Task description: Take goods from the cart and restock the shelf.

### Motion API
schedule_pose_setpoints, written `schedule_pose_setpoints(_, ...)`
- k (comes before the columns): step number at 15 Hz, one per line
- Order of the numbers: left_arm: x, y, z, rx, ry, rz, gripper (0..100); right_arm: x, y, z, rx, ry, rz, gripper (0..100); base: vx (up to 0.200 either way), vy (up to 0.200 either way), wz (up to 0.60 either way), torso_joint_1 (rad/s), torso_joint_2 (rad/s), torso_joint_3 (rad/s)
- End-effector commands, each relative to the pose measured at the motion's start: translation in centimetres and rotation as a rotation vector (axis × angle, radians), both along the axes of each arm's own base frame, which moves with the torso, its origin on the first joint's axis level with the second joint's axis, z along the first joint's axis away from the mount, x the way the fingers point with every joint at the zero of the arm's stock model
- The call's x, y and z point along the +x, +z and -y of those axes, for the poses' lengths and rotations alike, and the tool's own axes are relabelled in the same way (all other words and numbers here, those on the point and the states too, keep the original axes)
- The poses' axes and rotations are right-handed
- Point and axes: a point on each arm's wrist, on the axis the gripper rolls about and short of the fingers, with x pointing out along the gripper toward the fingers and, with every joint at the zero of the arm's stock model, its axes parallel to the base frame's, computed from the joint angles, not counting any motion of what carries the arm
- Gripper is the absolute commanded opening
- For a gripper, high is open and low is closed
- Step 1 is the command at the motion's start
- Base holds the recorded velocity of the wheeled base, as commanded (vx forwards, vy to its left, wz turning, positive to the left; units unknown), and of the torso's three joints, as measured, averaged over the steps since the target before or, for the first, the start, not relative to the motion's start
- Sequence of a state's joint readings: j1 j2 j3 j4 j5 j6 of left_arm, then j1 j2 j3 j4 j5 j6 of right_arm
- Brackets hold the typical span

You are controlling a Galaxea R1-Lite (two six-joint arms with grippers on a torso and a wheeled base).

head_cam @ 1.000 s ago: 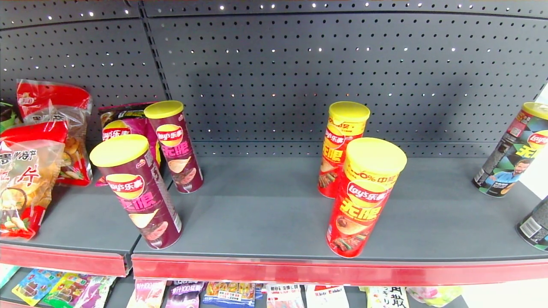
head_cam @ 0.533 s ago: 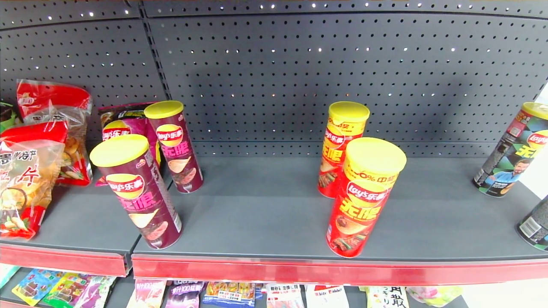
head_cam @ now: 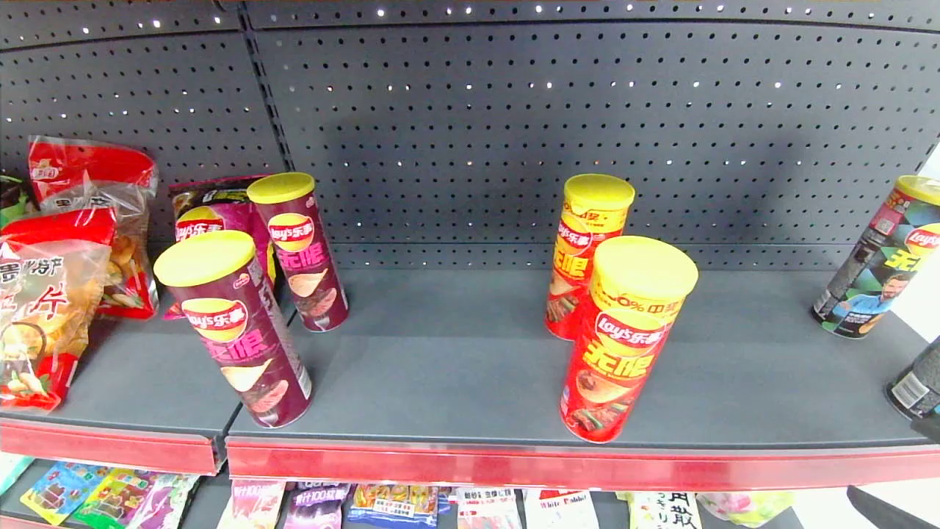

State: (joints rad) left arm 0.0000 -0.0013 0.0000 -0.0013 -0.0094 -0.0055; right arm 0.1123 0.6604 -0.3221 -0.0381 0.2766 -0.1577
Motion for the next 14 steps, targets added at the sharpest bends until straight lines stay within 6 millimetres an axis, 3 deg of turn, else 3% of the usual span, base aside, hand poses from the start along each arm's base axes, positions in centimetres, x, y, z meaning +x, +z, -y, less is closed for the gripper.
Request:
schedule_pose_setpoints(1,0.0,0.0,0.0,-0.001,0.000,-0.001,100,4.6,0.6,-0.8,-0.036,0.038,-0.148,100,0.000,0.000,0.00,0.000,0.00,0.000)
schedule_pose_setpoints(4,0.0,0.0,0.0,-0.001,0.000,-0.001,100,5.5,0.5,-1.7,-0.038,0.130,-0.186,100,0.000,0.000,0.00,0.000,0.00,0.000)
schedule_pose_setpoints(9,0.0,0.0,0.0,-0.001,0.000,-0.001,100,7.8,0.9,-2.2,0.033,0.506,-0.178,100,0.000,0.000,0.00,0.000,0.00,0.000)
schedule_pose_setpoints(14,0.0,0.0,0.0,-0.001,0.000,-0.001,100,9.9,0.4,-2.9,-0.019,0.631,-0.115,100,0.000,0.000,0.00,0.000,0.00,0.000)
